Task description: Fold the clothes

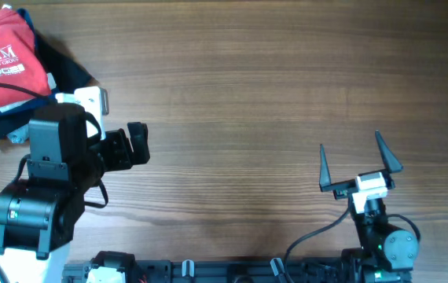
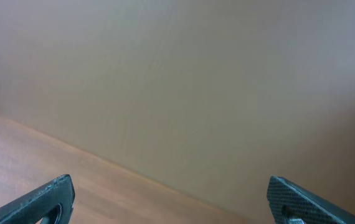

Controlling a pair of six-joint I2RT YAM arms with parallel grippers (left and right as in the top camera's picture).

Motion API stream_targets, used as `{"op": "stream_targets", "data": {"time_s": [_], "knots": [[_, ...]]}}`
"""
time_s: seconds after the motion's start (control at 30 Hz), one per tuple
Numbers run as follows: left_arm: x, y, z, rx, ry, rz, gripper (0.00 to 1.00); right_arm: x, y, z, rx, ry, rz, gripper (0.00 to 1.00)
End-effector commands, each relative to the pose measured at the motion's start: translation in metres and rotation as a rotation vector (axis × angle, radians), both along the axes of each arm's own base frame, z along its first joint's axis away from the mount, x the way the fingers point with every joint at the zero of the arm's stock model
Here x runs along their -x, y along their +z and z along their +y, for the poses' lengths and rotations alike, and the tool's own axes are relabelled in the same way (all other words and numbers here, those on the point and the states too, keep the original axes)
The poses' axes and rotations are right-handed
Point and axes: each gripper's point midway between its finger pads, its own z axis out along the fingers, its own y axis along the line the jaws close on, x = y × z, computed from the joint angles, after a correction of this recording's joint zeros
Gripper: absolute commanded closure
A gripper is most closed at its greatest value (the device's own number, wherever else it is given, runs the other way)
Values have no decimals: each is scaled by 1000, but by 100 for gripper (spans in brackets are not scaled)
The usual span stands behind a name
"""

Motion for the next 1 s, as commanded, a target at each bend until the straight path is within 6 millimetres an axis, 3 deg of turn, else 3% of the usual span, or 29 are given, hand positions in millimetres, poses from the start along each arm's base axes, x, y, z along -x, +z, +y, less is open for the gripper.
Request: {"op": "stream_targets", "data": {"time_s": [0.0, 0.27, 0.43, 0.63, 0.97], "knots": [[0, -1, 1, -4, 10, 0, 0, -1, -3, -8, -29, -37, 8, 0], [0, -1, 1, -4, 10, 0, 0, -12, -70, -14, -107, -65, 304, 0], [0, -1, 1, -4, 10, 0, 0, -13, -70, -18, -127, -86, 306, 0], [0, -1, 1, -4, 10, 0, 0, -14, -69, -37, -349, -157, 321, 0], [0, -1, 1, -4, 10, 0, 0, -15, -69, -41, -349, -179, 315, 0]]}}
